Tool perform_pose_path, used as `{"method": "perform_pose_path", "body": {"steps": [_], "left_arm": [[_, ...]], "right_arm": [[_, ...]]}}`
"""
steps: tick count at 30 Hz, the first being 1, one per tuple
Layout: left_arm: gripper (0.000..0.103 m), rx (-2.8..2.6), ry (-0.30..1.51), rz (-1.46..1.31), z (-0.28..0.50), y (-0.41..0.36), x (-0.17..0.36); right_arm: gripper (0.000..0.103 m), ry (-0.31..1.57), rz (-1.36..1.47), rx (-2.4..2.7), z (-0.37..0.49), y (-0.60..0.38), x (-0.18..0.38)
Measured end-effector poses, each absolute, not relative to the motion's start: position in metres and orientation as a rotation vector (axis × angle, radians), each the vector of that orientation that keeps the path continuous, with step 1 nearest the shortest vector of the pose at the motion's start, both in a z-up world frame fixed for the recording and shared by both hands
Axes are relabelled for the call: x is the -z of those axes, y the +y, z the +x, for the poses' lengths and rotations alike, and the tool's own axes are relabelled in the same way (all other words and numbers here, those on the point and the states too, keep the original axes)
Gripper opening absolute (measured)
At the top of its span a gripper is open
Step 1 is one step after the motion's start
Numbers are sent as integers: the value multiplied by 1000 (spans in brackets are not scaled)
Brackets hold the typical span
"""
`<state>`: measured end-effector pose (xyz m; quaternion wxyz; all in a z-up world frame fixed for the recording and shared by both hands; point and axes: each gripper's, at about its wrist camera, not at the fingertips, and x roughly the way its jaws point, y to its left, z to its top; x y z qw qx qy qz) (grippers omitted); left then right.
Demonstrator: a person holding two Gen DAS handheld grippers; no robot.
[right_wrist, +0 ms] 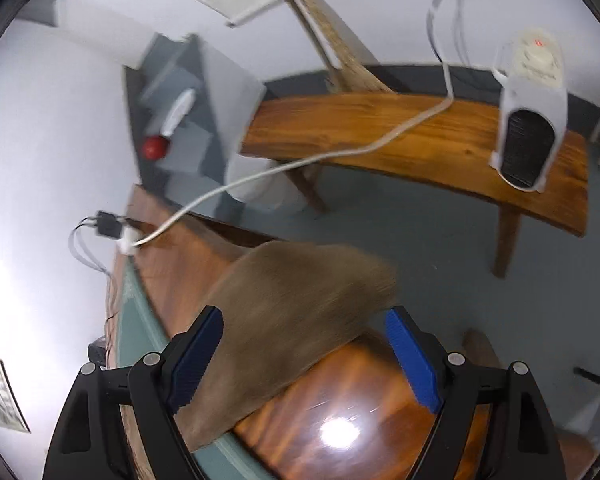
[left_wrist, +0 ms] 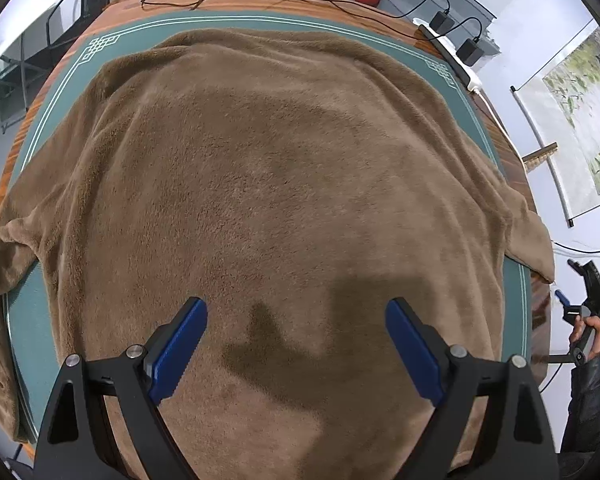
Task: Fold clothes
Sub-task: 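Lift the sleeve with the right gripper and carry it across the fleece body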
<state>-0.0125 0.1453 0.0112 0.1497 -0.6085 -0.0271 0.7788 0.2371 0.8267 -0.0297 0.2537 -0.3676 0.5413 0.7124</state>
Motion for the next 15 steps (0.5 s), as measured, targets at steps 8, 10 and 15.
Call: {"method": "perform_pose_path", "body": {"steps": [8, 10, 15], "left_arm": [[93, -2245, -44, -1755, -9, 154, -11], [93, -2253, -35, -1759, -8, 154, -12], [93, -2272, -27, -1760, -6, 150, -14]], "right_arm": [[85, 1751, -1042, -1799, 248, 853, 81], [85, 1865, -1020, -1793, 242, 853, 92], [85, 2010, -963, -1774, 236, 851, 114]]}}
